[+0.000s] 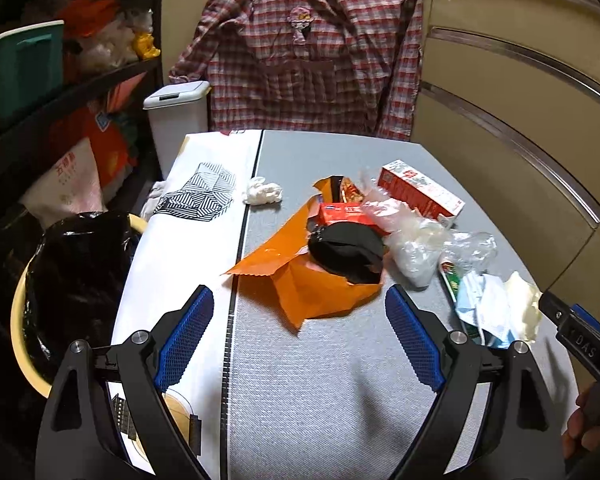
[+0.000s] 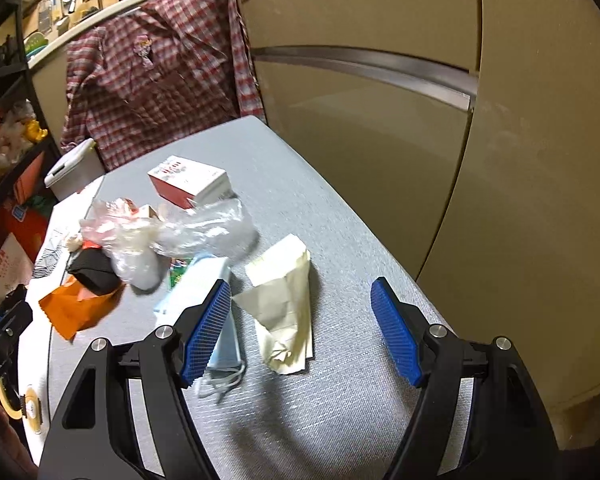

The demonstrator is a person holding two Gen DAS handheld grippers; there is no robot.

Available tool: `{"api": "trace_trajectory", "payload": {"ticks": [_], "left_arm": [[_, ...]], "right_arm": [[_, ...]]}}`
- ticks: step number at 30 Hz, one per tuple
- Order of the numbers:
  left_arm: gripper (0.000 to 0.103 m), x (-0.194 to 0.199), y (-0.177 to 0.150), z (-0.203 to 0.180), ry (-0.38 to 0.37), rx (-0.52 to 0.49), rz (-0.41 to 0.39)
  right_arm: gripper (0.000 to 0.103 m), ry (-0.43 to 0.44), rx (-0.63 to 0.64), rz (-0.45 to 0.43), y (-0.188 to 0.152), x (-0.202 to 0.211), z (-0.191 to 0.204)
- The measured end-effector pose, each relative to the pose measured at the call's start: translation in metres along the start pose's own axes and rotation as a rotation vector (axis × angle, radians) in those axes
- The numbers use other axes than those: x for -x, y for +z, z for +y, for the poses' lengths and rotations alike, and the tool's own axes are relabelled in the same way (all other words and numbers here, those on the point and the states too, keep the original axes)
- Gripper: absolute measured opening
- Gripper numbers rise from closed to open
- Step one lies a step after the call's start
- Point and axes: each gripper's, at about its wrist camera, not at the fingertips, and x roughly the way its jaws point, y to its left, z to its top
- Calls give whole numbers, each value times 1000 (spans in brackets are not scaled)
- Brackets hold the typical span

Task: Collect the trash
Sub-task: 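Move both tools back over the table toward the remaining trash, then grasp the cream tissue with the right gripper while the left gripper grasps the black item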

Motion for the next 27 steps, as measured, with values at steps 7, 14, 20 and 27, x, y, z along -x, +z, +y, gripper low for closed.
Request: {"api": "trace_trajectory", "payload": {"ticks": [7, 14, 20, 27], "left_arm": [[85, -5, 1, 3, 9, 7, 2], [85, -5, 1, 5, 6, 14, -4], [85, -6, 5, 11, -23, 55, -2], [84, -21, 18, 9, -46, 45, -7]], "right_arm": [[53, 19, 24, 22, -4, -11, 5], [14, 52, 91, 28, -7, -9, 14], [11, 34, 116, -40, 7, 19, 19], [5, 35, 135, -65, 16, 31, 20]]}}
